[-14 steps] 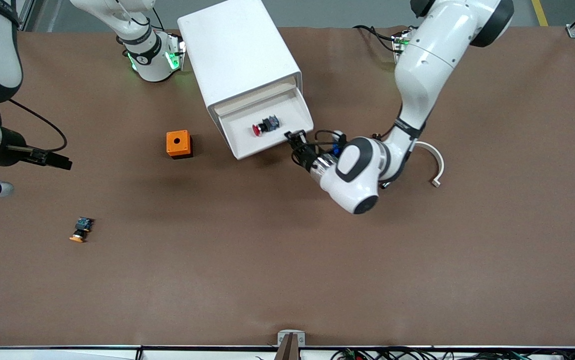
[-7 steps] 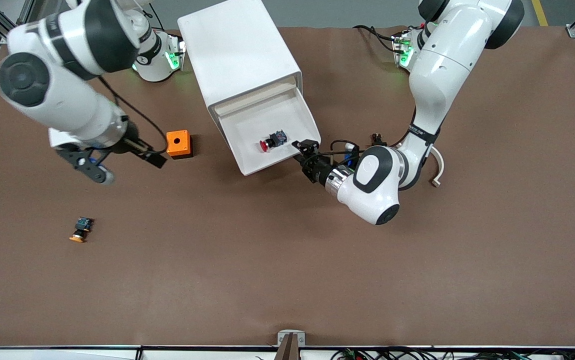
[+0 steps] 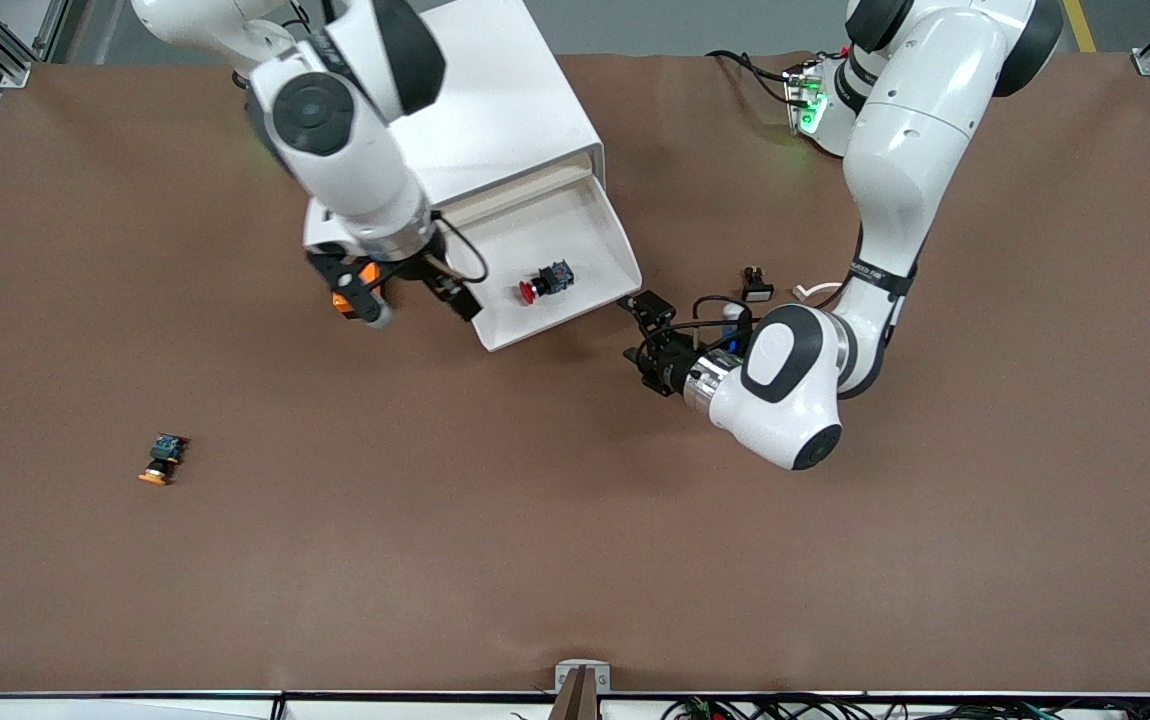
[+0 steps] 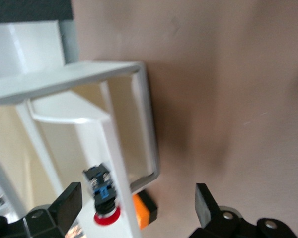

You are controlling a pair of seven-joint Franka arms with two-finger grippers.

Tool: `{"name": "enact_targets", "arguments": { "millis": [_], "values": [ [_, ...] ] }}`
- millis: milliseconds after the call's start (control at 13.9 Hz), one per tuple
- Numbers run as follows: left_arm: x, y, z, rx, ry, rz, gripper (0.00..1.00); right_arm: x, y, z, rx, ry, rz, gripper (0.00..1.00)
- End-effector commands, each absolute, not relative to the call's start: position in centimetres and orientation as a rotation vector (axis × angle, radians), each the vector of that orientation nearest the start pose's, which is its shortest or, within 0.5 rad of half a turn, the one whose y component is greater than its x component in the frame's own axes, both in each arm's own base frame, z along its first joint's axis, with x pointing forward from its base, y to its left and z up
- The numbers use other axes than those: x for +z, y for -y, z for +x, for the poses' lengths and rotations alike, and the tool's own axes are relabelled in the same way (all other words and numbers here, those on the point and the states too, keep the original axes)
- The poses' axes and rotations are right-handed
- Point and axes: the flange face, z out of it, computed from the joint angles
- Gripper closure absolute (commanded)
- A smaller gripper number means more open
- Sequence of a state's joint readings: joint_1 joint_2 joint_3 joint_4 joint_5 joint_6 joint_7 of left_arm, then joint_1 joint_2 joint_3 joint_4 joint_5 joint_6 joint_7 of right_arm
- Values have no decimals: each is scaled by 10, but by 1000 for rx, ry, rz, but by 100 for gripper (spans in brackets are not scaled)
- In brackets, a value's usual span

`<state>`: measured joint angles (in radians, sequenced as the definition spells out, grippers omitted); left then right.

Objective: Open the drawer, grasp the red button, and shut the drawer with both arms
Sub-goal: 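Grasp the red button in the drawer with the right gripper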

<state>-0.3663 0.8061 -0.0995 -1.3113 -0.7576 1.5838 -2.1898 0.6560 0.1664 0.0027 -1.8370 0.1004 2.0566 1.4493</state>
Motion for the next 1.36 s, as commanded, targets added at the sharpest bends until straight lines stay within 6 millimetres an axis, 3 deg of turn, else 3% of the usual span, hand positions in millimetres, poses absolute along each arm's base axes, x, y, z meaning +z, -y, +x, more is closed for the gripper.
{"name": "enact_targets", "arguments": {
  "millis": [0, 72, 215, 503, 718, 934, 1149, 1293],
  "values": [
    [287, 353, 597, -1264, -2574, 1885, 0, 417, -416, 455, 80, -1292, -2775, 0],
    [289, 341, 602, -1183, -2597, 1916, 0, 405, -426, 451, 84, -1301, -2779, 0],
    [312, 334, 611, -1004, -2545, 2031, 0, 389, -439, 444, 97, -1345, -2777, 0],
    [368, 324, 613, -735, -2284, 2307, 0, 363, -463, 432, 91, -1430, -2764, 0],
    [372, 334, 606, -622, -2003, 2570, 0, 341, -479, 434, 39, -1490, -2772, 0],
    [369, 348, 601, -553, -1675, 2787, 0, 332, -485, 434, 48, -1499, -2783, 0],
    [361, 364, 594, -532, -1276, 2931, 0, 330, -486, 435, 68, -1508, -2777, 52],
    [357, 376, 589, -528, -1185, 2955, 0, 334, -486, 437, 74, -1515, -2764, 92]
  ]
}}
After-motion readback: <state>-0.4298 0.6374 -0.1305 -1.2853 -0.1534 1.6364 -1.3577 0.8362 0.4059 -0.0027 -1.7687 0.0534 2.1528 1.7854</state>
